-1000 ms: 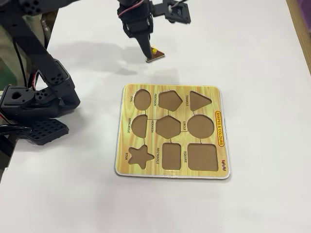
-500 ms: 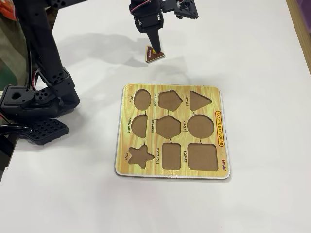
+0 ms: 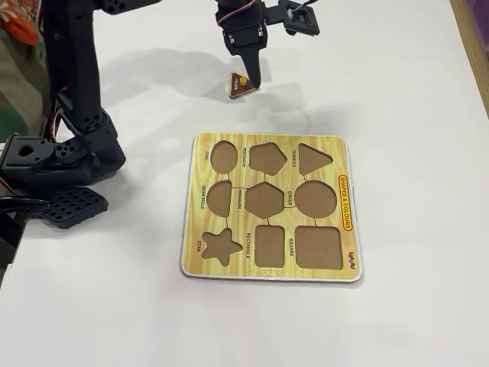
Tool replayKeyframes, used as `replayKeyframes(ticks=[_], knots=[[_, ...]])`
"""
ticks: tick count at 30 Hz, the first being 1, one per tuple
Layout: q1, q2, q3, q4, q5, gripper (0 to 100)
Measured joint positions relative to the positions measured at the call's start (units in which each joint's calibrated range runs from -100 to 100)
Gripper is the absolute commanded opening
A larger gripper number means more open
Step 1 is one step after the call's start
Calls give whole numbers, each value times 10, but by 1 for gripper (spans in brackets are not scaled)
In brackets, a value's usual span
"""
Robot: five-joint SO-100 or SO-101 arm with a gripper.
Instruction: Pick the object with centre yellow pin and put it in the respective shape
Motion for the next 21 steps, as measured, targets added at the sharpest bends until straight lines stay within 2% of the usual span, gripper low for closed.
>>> replayKeyframes(ticks=[7,21], knots=[[0,29,-1,-66,-18,21],[0,28,71,-69,-19,21]])
